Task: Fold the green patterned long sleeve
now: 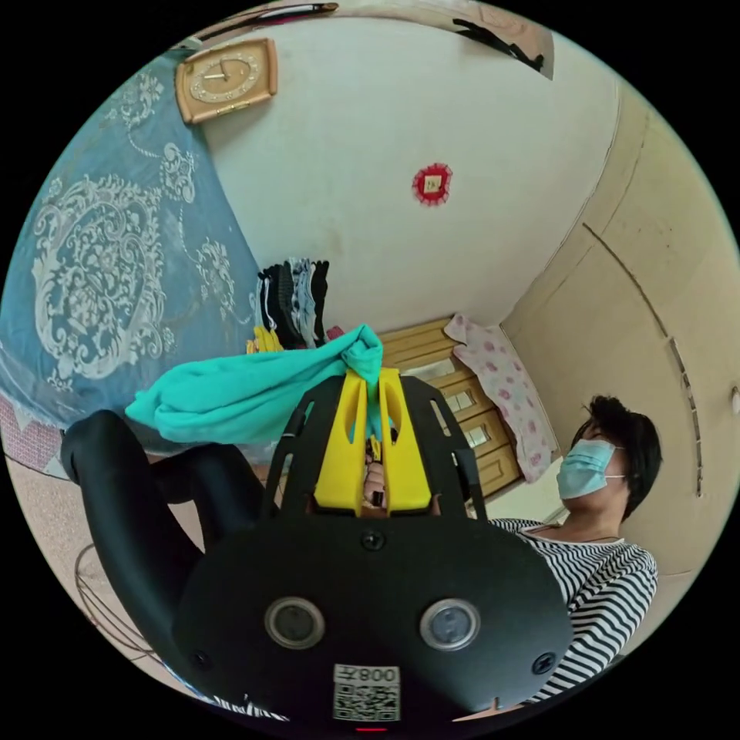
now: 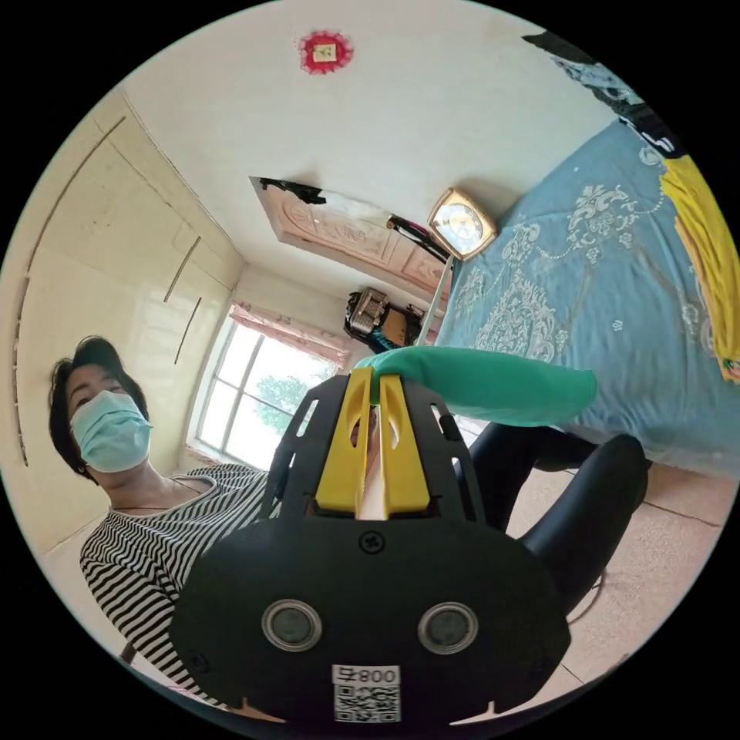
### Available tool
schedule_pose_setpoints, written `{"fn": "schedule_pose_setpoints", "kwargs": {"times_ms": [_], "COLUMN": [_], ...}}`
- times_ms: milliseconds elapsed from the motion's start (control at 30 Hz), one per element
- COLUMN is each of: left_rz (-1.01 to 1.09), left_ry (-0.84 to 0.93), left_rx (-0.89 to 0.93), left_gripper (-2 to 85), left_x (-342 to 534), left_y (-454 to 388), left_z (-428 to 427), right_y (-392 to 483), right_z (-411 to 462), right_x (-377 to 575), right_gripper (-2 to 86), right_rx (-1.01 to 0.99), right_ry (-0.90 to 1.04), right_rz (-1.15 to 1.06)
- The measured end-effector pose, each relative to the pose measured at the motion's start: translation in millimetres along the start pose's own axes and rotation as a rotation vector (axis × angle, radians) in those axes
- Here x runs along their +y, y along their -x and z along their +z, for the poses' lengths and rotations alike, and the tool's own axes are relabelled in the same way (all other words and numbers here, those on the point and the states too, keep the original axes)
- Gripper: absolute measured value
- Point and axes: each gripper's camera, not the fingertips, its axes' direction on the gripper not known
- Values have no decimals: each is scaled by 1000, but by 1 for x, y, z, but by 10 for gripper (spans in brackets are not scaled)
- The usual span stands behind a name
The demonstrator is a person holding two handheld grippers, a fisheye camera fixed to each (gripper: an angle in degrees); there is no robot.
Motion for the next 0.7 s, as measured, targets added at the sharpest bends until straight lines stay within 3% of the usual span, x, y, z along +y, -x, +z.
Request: {"fn": "schedule_pose_setpoints", "kwargs": {"times_ms": [300, 500, 700], "left_rz": [1, 102, 385], "left_ry": [226, 277, 273], "left_rx": [-29, -40, 1], "left_gripper": [34, 35, 37], "left_x": [20, -24, -65], "left_y": [54, 74, 44], "left_z": [152, 281, 424], "right_y": [-2, 2, 38], "right_z": [-141, -232, -336], "right_x": [33, -43, -135], "right_gripper": [9, 9, 10], "right_rx": [57, 105, 180], "right_ry": [-175, -226, -261], "right_rz": [42, -31, -229]}}
